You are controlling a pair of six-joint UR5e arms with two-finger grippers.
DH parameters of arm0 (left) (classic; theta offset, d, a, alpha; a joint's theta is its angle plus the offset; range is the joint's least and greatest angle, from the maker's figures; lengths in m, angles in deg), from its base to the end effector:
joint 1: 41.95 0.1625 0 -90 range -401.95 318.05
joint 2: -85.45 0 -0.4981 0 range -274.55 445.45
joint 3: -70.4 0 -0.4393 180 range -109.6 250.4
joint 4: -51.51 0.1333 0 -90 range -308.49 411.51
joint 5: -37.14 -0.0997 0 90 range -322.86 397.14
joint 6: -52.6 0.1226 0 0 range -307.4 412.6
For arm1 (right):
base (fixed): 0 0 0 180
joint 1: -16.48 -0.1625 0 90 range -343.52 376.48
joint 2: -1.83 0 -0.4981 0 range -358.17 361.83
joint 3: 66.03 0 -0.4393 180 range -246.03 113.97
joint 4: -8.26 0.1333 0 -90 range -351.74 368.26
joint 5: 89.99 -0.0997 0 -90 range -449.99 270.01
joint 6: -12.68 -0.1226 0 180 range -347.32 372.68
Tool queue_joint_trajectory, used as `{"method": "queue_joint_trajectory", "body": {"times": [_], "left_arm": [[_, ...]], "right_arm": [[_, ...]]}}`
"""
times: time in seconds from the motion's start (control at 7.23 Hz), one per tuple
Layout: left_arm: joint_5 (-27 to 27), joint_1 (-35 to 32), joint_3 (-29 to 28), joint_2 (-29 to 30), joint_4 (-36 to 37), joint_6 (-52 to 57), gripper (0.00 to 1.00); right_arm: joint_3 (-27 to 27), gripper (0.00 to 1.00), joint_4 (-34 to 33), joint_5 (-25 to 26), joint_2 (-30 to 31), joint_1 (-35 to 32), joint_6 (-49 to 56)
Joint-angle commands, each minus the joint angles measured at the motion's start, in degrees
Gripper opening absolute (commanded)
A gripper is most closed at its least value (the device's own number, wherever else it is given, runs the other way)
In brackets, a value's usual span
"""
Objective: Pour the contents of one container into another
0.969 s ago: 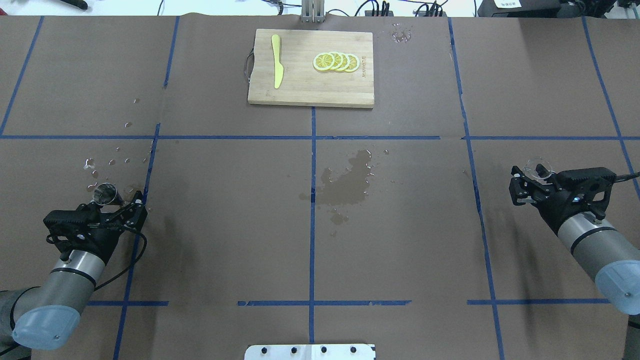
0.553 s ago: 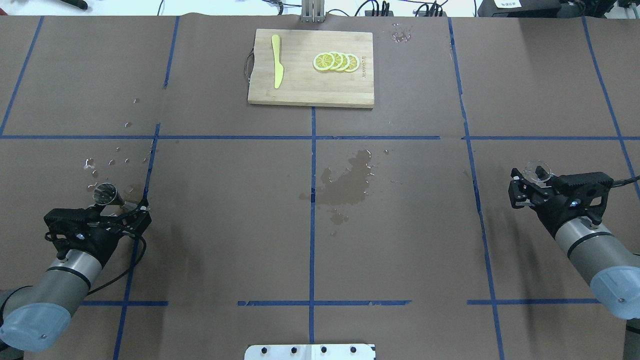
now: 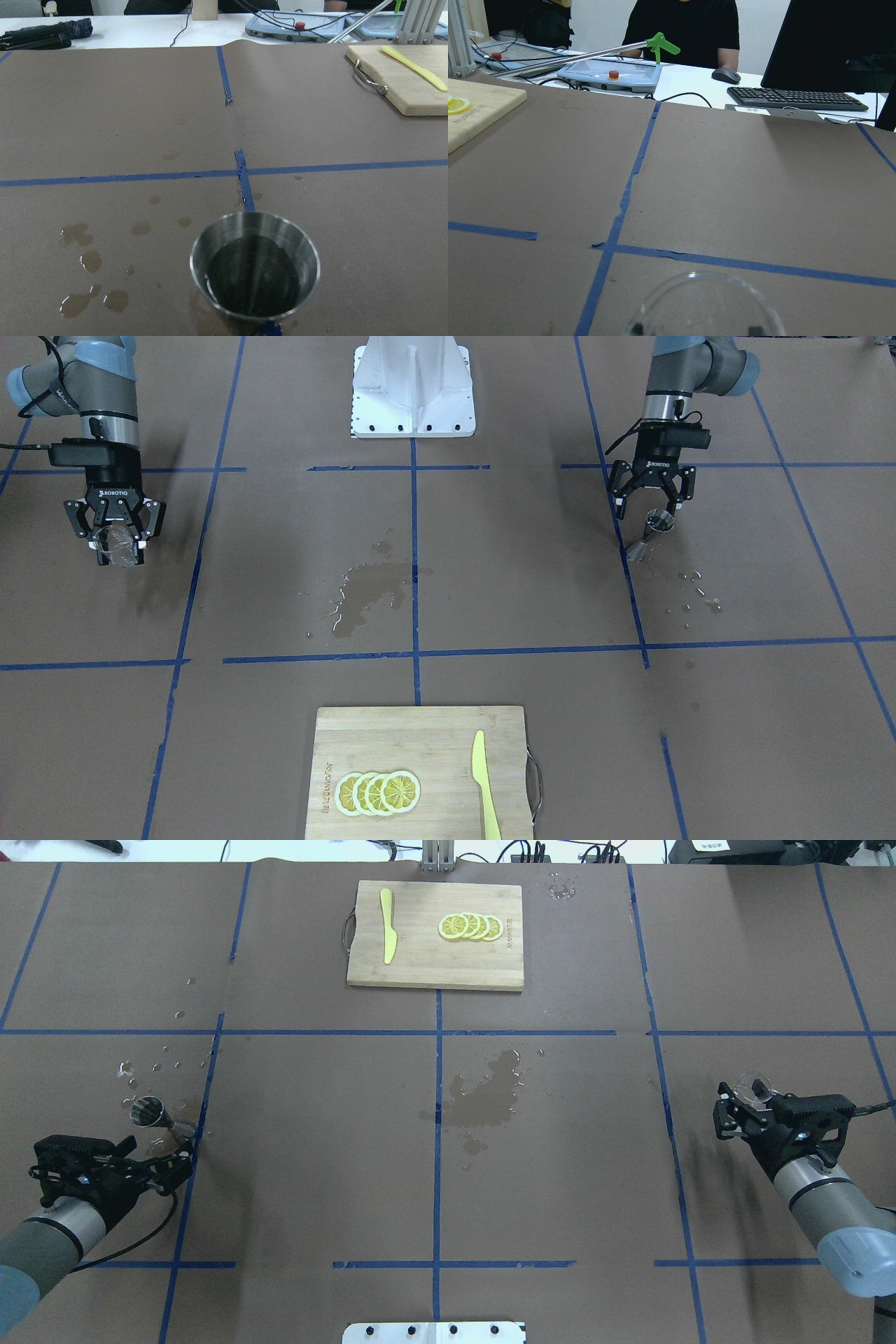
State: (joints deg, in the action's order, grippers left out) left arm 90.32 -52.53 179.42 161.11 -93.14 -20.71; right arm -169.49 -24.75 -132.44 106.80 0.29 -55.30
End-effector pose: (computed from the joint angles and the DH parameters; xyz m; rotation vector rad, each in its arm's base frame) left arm 0.4041 -0.2858 0.5735 0.8002 0.8305 -0.2378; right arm -0.3555 -0.3362 0.6200 1.0154 -0.6087 0.3115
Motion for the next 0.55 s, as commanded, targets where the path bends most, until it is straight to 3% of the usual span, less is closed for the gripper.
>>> {"method": "queue_joint_trajectory", "body": {"times": [0.0, 0.42], "left_arm": [[9.44, -0.05, 7.91, -6.79, 0.07, 0.71, 1.0], [14.21, -0.32, 13.21, -11.04, 0.07, 1.06, 1.0]], "right_arm": [[1.42, 0.0, -0.04, 2.62, -0.2, 2.56, -3.04], [2.92, 0.0, 0.05, 3.77, -0.55, 4.58, -4.62]]}}
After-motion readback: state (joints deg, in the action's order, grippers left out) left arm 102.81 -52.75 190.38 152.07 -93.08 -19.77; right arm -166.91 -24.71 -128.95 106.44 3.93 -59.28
